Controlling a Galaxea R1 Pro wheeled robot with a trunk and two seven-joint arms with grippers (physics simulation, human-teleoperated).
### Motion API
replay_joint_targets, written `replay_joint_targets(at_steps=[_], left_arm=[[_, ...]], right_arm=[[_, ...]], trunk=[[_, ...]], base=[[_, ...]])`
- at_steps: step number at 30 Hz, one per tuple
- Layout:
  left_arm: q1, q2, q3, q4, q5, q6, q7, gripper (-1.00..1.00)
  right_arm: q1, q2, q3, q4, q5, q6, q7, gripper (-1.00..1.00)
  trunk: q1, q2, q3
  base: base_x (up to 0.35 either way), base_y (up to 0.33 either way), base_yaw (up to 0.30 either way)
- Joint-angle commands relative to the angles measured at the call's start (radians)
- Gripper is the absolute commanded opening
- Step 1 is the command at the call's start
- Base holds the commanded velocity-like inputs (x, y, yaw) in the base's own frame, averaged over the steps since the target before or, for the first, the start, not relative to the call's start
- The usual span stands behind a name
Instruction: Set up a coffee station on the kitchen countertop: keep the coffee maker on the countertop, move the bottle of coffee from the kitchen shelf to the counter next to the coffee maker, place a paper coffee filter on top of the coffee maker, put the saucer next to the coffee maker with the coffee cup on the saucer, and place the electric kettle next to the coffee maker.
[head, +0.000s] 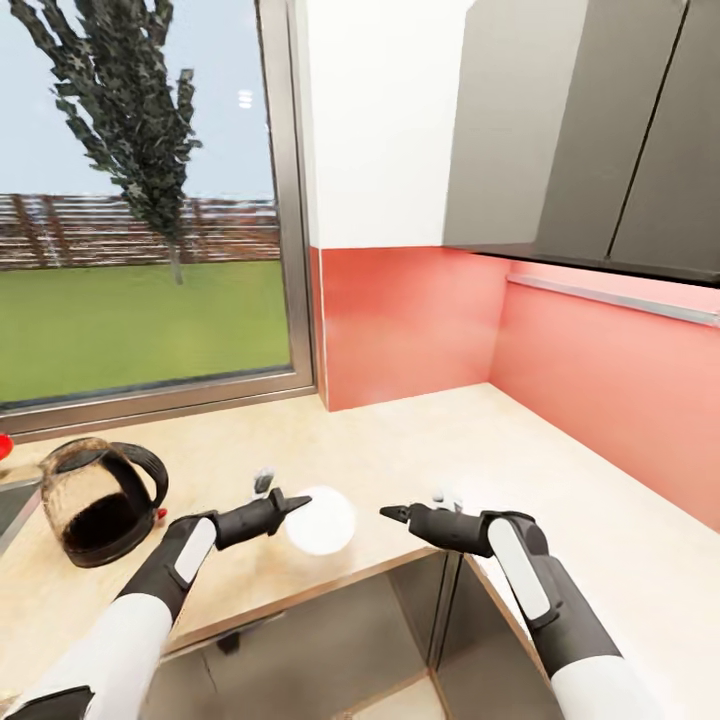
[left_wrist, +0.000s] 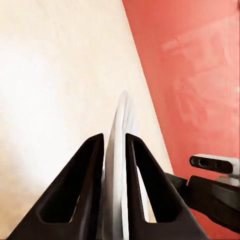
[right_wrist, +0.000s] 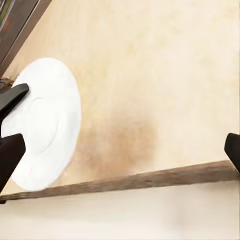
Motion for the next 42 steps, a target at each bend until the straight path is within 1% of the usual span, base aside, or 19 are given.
replay_joint_targets(at_steps=[1, 2, 3, 6, 7, 12, 21, 24, 25, 26, 27, 28, 31, 36, 42], left_arm=[[0.0, 0.021, 0.001, 0.0, -0.005, 0.001, -0.066, -1.0], [0.007, 0.048, 0.0, -0.001, -0.007, -0.004, -0.144, -1.0], [0.016, 0.064, -0.001, -0.001, -0.009, -0.007, -0.198, -1.0], [0.045, 0.088, -0.002, -0.009, -0.014, -0.013, -0.289, -1.0], [0.05, 0.091, -0.002, -0.014, -0.014, -0.014, -0.298, -1.0], [0.058, 0.1, -0.002, -0.029, -0.015, -0.016, -0.316, -1.0], [0.077, 0.101, -0.003, -0.043, -0.015, -0.016, -0.317, -1.0], [0.079, 0.109, -0.003, -0.051, -0.014, -0.015, -0.318, -1.0], [0.081, 0.113, -0.003, -0.053, -0.013, -0.015, -0.322, -1.0], [0.084, 0.118, -0.003, -0.055, -0.014, -0.015, -0.339, -1.0], [0.09, 0.125, -0.003, -0.056, -0.015, -0.015, -0.375, -1.0], [0.094, 0.128, -0.002, -0.056, -0.015, -0.016, -0.389, -1.0], [0.105, 0.139, -0.003, -0.057, -0.015, -0.016, -0.415, -1.0], [0.106, 0.144, -0.002, -0.057, -0.016, -0.015, -0.417, -1.0], [0.106, 0.147, -0.002, -0.056, -0.016, -0.015, -0.416, -1.0]], right_arm=[[-0.001, -0.005, -0.001, -0.006, 0.01, 0.003, 0.009, 1.0], [-0.001, -0.009, -0.001, -0.01, 0.01, 0.003, 0.009, 1.0], [-0.001, -0.011, -0.001, -0.012, 0.011, 0.003, 0.009, 1.0], [-0.001, -0.012, -0.001, -0.02, 0.012, 0.003, 0.008, 1.0], [-0.001, -0.012, -0.001, -0.022, 0.012, 0.003, 0.008, 1.0], [-0.001, -0.012, -0.001, -0.025, 0.013, -0.001, 0.008, 1.0], [-0.001, -0.012, -0.001, -0.025, 0.014, -0.012, 0.008, 1.0], [-0.001, -0.012, -0.001, -0.025, 0.014, -0.012, 0.008, 1.0], [-0.001, -0.013, -0.001, -0.025, 0.013, -0.012, 0.008, 1.0], [-0.001, -0.013, -0.001, -0.025, 0.013, -0.013, 0.009, 1.0], [-0.001, -0.014, -0.001, -0.025, 0.013, -0.014, 0.01, 1.0], [-0.001, -0.015, -0.001, -0.025, 0.013, -0.014, 0.01, 1.0], [-0.001, -0.015, -0.001, -0.026, 0.013, -0.014, 0.011, 1.0], [-0.001, -0.015, -0.001, -0.026, 0.013, -0.014, 0.009, 1.0], [-0.001, -0.015, -0.001, -0.026, 0.013, -0.013, 0.009, 1.0]], trunk=[[0.0, -0.002, -0.002], [0.0, -0.002, -0.002], [0.0, -0.002, -0.002], [0.0, -0.002, -0.001], [0.0, -0.002, -0.001], [0.0, -0.002, 0.004], [0.0, -0.002, 0.014], [0.0, -0.002, 0.016], [0.0, -0.002, 0.016], [0.0, -0.002, 0.016], [0.0, -0.002, 0.017], [0.0, -0.002, 0.017], [0.0, -0.002, 0.017], [0.0, -0.002, 0.017], [0.0, -0.002, 0.017]], base=[[-0.31, -0.117, 0.0], [-0.31, -0.117, 0.0], [-0.312, -0.106, 0.0], [-0.327, -0.046, 0.075], [-0.339, -0.012, 0.161], [-0.342, -0.003, 0.186], [-0.343, 0.0, 0.194], [-0.343, 0.0, 0.13], [-0.343, 0.0, 0.061], [-0.343, 0.0, 0.031], [-0.343, 0.0, 0.013], [-0.343, 0.0, 0.008], [-0.343, 0.0, 0.002], [-0.342, 0.064, 0.0], [-0.311, 0.184, 0.0]])
